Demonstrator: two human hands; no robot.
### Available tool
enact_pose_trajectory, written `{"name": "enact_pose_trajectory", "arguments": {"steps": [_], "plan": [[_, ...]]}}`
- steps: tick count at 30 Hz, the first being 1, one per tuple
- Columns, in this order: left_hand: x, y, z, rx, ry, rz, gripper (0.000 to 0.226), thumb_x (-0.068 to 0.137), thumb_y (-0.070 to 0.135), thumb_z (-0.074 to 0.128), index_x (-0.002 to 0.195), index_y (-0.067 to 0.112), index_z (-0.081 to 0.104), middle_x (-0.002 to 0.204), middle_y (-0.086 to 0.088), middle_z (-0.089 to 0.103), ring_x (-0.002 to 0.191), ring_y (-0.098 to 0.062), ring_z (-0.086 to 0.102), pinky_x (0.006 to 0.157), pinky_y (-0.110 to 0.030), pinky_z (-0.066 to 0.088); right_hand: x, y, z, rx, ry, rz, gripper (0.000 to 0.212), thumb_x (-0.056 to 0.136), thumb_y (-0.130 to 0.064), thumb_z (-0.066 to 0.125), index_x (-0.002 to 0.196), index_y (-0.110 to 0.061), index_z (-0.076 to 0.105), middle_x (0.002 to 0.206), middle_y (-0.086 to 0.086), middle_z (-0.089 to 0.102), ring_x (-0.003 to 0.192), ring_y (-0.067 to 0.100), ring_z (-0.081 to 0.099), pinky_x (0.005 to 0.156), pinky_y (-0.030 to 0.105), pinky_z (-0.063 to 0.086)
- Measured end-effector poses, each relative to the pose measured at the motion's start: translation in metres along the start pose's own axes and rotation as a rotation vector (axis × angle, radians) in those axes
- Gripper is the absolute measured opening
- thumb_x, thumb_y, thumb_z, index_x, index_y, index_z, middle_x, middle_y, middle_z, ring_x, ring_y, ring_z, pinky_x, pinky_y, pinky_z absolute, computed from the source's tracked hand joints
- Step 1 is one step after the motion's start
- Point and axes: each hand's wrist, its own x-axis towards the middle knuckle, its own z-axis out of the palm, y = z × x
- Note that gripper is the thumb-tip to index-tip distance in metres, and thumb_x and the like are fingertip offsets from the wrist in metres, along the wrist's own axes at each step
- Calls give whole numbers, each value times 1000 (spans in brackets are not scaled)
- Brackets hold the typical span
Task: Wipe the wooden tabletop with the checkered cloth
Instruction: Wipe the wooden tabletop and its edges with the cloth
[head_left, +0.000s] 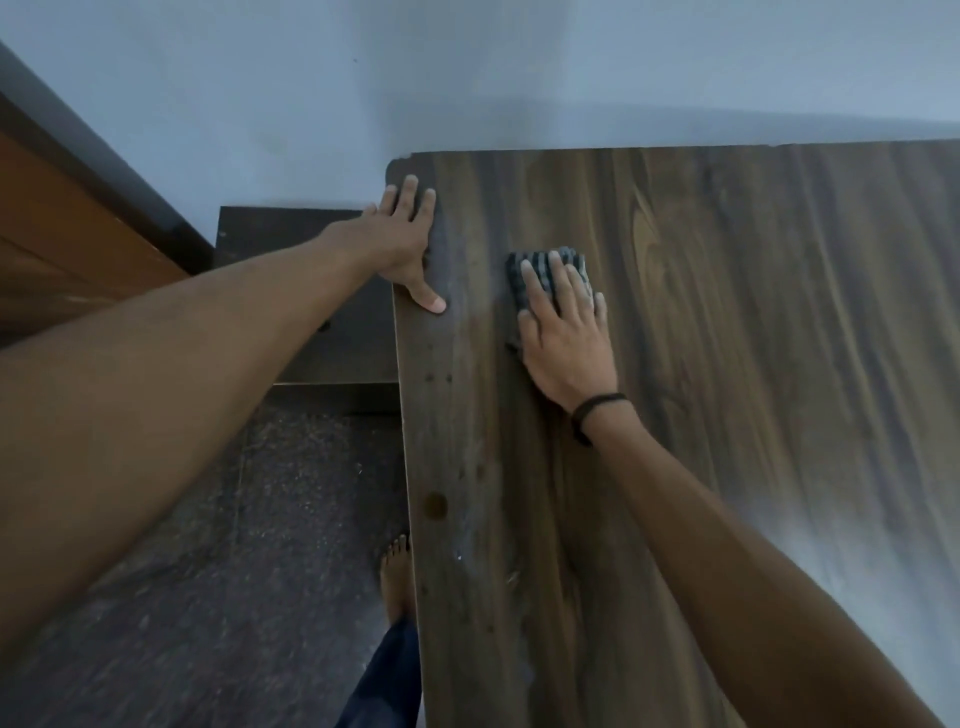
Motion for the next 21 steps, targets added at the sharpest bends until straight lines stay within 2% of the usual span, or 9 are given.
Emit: {"name": "enact_pose_trajectory", "arguments": {"steps": [1, 4, 6, 9, 13, 14, 17, 18, 21], "plan": [[2, 0, 0, 3, -7, -6, 149, 61, 67, 78, 149, 12, -29, 155, -13, -36, 146, -35, -23, 119, -48, -2, 1, -10, 2, -6, 6, -5, 57, 108, -41, 27, 162, -34, 11, 171, 0, 1, 156, 20, -2, 126, 50, -2], [3, 0, 4, 35, -19, -15, 152, 59, 71, 76, 148, 12, -30, 154, -14, -38, 146, -35, -24, 119, -47, -5, -14, -6, 10, -77, -43, -265, 56, 108, -42, 25, 161, -37, 10, 170, -3, 2, 156, 20, 2, 125, 48, 1], [5, -1, 6, 28, -12, -17, 151, 60, 70, 77, 148, 11, -30, 154, -14, -38, 146, -35, -24, 119, -48, -6, 11, 7, -1, -91, -13, -217, 55, 108, -41, 27, 161, -38, 12, 170, -3, 5, 156, 21, 4, 126, 51, 5], [6, 2, 1, 16, -33, -26, 150, 62, 67, 78, 148, 11, -31, 153, -14, -39, 145, -35, -26, 119, -47, -6, 53, -6, -10, -1, 35, 10, 56, 108, -39, 28, 162, -32, 14, 170, 2, 3, 156, 22, 1, 125, 53, 2], [5, 5, 3, 46, -60, -67, 151, 62, 66, 79, 147, 11, -33, 151, -13, -42, 145, -33, -28, 119, -47, -7, 38, -9, 0, -68, -24, -241, 56, 108, -42, 25, 161, -38, 9, 170, -4, 0, 156, 18, -2, 124, 46, -3], [5, 5, 3, 44, -63, -76, 150, 63, 65, 79, 146, 11, -34, 151, -12, -43, 144, -33, -28, 120, -47, -8, 44, -4, -4, -87, -12, -228, 55, 108, -42, 24, 161, -38, 9, 170, -4, 1, 156, 18, 0, 125, 48, -2], [7, 7, 0, 36, -73, -80, 150, 63, 64, 80, 146, 11, -34, 150, -13, -44, 144, -34, -29, 119, -47, -8, 80, -10, -11, -29, 43, -4, 56, 108, -40, 25, 162, -34, 11, 171, 0, 2, 156, 22, 1, 125, 52, 0], [7, 8, 0, 36, -75, -87, 151, 63, 64, 80, 145, 11, -35, 150, -14, -43, 144, -34, -29, 119, -47, -8, 81, -18, -8, -28, 37, -1, 56, 108, -40, 26, 162, -33, 11, 171, 1, 1, 156, 22, 1, 124, 51, -2], [6, 9, 1, 63, -87, -107, 151, 63, 63, 80, 145, 11, -36, 149, -13, -45, 143, -34, -30, 118, -46, -9, 64, -17, 0, -79, -17, -243, 56, 108, -42, 24, 161, -38, 8, 170, -3, 0, 156, 18, -1, 123, 46, -5]]}}
